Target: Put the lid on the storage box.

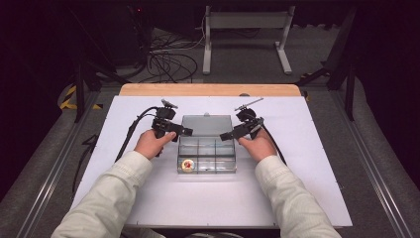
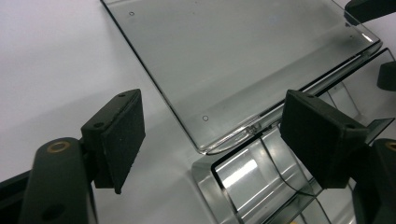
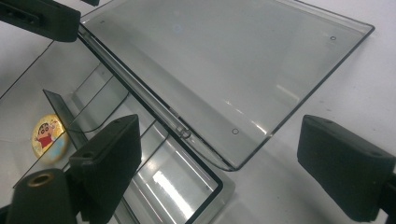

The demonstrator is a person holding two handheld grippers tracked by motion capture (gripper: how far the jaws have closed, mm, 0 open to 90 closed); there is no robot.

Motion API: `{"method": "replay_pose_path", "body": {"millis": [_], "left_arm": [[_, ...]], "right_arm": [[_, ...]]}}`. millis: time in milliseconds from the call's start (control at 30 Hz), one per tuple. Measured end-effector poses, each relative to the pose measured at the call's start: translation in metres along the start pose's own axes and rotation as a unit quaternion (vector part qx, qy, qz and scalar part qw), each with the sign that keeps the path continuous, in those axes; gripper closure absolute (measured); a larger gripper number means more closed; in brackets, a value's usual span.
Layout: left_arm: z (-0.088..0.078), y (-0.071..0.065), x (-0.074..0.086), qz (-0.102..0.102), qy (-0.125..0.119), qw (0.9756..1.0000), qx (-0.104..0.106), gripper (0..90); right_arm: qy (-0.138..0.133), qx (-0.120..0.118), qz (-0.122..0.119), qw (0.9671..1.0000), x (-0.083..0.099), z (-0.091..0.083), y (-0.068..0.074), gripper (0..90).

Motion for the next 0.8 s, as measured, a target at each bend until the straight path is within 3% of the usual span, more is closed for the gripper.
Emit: {"method": "replay_pose_path", "body": {"millis": [300,800], "left_arm": [[0.008,0.000,0.003,-0.009,0.008,0.9999,-0.001,22.7],[0.013,-0.002,0.004,-0.021,0.011,0.9995,0.020,21.7]], "right_arm": [[0.005,-0.003,0.003,1.0000,0.002,0.003,0.000,13.7],[0.012,-0.013,0.009,0.9998,0.005,0.008,0.003,14.1]]}}
Point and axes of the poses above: each handheld gripper's, and its own axes: z roughly forward along the jaws, x roughly out of its underside, y roughly to its left, the point moved 8 cm from there along z, roughly forward along the jaws, and after that the axes turned 10 degrees about -y, right-handed, at the moved point
